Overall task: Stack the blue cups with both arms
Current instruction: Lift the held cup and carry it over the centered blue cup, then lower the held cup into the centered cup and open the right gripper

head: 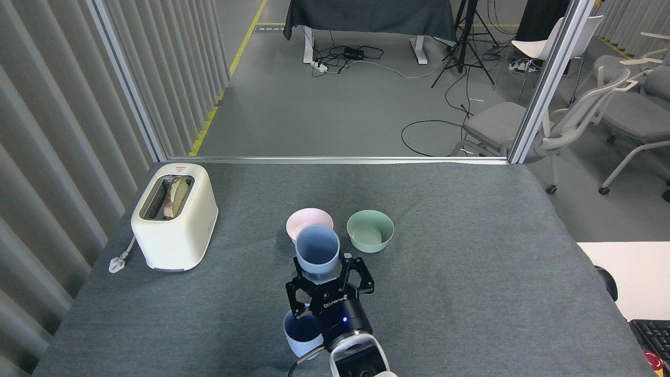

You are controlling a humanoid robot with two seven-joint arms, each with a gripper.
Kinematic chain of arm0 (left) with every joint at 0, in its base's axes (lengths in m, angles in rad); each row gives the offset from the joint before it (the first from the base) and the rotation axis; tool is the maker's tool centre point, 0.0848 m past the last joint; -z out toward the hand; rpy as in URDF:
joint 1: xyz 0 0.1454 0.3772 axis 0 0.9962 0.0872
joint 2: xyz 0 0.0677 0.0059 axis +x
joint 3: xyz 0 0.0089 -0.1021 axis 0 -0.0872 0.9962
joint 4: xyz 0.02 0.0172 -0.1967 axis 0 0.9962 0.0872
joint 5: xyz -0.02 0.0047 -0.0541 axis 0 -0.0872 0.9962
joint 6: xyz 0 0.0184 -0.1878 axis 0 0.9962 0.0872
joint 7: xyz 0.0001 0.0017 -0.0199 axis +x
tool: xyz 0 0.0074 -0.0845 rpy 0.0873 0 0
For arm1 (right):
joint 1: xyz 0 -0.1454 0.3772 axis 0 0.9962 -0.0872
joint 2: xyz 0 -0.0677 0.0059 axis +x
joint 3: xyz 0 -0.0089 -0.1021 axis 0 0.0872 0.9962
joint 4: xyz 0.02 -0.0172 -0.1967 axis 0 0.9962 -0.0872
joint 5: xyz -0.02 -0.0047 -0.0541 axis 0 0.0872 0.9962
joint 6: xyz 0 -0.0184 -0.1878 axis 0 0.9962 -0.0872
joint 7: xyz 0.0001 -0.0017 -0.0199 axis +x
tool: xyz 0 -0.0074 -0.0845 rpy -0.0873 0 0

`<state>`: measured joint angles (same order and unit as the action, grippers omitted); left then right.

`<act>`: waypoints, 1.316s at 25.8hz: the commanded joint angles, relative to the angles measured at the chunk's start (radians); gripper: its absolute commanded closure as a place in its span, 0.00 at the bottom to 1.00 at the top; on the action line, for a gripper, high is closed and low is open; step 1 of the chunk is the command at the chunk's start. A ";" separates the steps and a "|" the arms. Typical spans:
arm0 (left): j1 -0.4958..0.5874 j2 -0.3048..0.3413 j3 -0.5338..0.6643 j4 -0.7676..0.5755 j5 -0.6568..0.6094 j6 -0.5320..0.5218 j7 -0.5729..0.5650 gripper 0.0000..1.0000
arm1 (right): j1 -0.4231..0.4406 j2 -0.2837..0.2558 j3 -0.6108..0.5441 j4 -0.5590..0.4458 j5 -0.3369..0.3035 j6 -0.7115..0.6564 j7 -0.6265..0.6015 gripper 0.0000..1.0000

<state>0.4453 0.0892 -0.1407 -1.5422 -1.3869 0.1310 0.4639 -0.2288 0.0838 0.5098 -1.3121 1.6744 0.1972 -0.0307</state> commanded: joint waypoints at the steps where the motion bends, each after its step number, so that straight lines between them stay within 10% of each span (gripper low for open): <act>1: 0.000 0.000 0.001 0.002 0.002 -0.001 -0.001 0.00 | 0.085 0.016 0.065 -0.064 0.030 0.002 0.009 0.36; 34: 0.000 0.000 0.003 0.010 0.020 0.002 0.001 0.00 | 0.178 0.007 0.053 -0.042 0.025 -0.010 0.000 0.31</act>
<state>0.4449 0.0888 -0.1392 -1.5324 -1.3697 0.1325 0.4650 -0.0535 0.0903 0.5662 -1.3645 1.7005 0.1868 -0.0270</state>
